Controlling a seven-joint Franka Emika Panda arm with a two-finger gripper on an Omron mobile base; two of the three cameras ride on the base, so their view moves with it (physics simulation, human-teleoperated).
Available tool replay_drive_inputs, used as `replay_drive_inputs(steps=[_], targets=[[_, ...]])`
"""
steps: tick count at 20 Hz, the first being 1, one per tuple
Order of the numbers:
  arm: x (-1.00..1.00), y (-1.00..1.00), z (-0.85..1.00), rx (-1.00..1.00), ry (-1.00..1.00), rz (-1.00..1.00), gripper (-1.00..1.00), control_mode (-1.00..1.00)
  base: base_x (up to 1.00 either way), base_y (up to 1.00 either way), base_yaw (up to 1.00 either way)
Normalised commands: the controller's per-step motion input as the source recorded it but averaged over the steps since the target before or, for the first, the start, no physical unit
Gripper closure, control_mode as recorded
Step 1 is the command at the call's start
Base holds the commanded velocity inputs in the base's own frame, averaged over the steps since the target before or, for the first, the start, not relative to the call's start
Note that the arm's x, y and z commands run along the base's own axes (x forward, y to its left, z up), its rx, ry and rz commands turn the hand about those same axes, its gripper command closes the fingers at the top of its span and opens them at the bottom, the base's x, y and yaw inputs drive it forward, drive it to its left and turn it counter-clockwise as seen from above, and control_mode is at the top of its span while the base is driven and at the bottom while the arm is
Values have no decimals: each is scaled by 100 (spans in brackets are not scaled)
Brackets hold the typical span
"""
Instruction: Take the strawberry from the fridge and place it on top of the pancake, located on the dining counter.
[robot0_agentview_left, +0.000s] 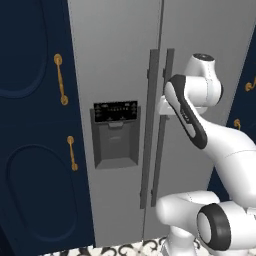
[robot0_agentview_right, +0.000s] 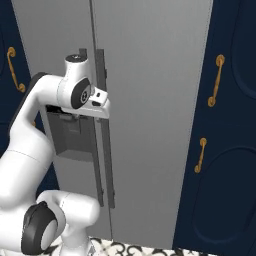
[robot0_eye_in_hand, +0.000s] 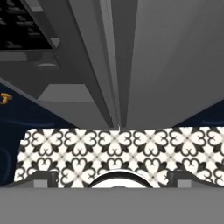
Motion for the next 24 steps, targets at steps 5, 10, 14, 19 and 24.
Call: replay_drive_inputs(steps=[5,10,14,19,24], targets=[[0,0,0,0,0,0,-100,100,-6,6,0],[0,0,0,0,0,0,-100,100,-25,29,-5],[0,0,0,0,0,0,-100,100,-18,30,-7],[0,0,0,0,0,0,-100,100,-32,7,-7],[0,0,0,0,0,0,-100,100,-40,2,-4]])
